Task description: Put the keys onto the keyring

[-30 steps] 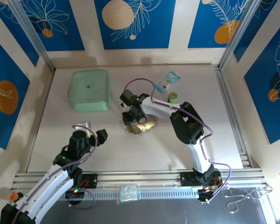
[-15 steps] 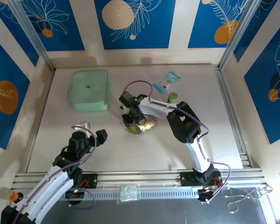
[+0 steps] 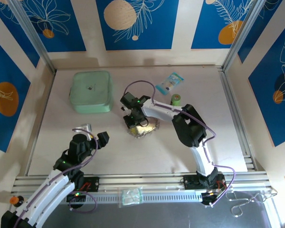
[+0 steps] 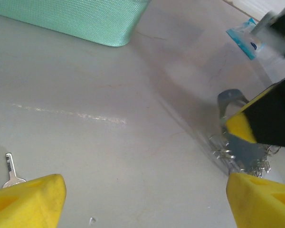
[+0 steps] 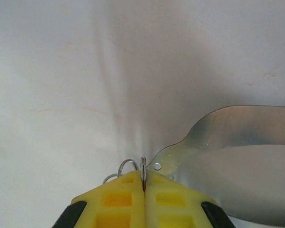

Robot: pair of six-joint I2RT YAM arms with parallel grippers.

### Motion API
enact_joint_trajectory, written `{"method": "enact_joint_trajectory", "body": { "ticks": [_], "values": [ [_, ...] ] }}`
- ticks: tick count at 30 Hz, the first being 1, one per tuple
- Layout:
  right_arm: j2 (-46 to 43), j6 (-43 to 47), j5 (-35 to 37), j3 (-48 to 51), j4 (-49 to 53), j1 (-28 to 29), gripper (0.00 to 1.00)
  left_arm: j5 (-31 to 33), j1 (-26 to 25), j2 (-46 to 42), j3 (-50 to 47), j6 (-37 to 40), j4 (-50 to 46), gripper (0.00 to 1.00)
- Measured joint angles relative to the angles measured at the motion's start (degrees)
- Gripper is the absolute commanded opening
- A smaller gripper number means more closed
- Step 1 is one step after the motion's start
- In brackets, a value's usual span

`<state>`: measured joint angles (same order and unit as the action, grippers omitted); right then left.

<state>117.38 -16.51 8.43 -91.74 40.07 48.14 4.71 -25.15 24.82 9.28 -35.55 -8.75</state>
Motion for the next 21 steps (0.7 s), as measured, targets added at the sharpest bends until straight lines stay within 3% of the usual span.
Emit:
{"method": "enact_joint_trajectory", "body": {
  "ticks": [7,13,21],
  "values": [
    [-16.7,5.8,2.1,8.1,-5.3,1.6,0.00,-2.0,0.0,1.2,6.1,8.3,-1.0,0.81],
    [-29.8,13.7,1.8,19.2,-12.4,1.8,0.00,-6.3,0.0,5.5,9.4,14.1,4.1,0.69],
    [-41.5,22.1,-7.4,33.0,-21.4,-1.2,0.00,-12.3,-1.0,12.3,15.4,24.6,7.1,0.62]
  ]
}}
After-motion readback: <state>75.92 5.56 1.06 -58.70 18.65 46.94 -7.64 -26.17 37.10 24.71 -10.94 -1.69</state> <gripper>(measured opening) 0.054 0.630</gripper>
